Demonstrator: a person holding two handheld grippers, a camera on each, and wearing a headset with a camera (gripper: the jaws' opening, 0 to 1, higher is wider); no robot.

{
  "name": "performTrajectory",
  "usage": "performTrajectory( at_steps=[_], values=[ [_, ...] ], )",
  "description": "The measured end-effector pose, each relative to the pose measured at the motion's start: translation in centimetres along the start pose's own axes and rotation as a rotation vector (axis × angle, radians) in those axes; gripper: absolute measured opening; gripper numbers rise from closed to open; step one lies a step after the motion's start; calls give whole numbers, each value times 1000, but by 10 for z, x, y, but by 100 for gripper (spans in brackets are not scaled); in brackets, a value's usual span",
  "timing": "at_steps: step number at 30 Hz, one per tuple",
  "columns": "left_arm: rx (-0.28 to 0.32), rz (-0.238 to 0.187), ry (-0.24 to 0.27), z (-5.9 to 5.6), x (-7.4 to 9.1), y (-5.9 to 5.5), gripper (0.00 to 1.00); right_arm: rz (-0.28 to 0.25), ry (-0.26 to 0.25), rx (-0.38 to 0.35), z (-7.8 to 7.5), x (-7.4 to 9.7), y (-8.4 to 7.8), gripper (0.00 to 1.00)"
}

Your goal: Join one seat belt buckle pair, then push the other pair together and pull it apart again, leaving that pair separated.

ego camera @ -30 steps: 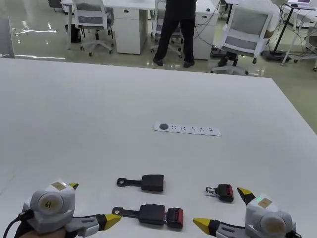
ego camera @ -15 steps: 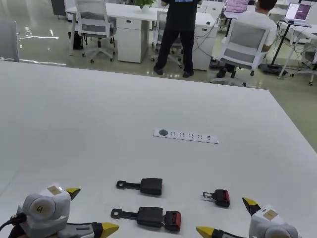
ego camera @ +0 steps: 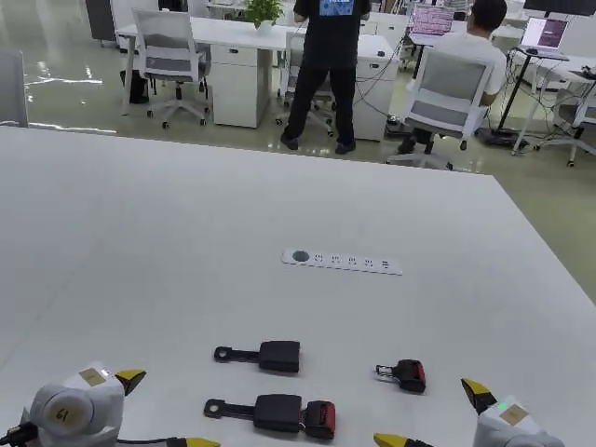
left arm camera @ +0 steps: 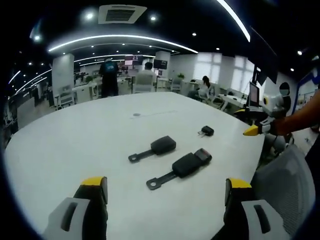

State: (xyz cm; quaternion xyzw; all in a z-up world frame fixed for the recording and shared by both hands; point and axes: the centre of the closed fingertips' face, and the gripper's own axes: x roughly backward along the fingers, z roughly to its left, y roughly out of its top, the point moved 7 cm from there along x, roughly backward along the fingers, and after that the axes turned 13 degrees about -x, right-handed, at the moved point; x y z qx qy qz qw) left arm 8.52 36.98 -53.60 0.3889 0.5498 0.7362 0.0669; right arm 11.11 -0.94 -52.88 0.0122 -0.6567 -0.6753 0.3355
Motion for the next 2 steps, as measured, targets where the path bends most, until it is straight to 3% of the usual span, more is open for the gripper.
performTrajectory(
  at_steps=[2],
  values=[
    [-1,-3,-2,0,0,-1,100,-2,-2,5,1,-1,0,100]
  ],
)
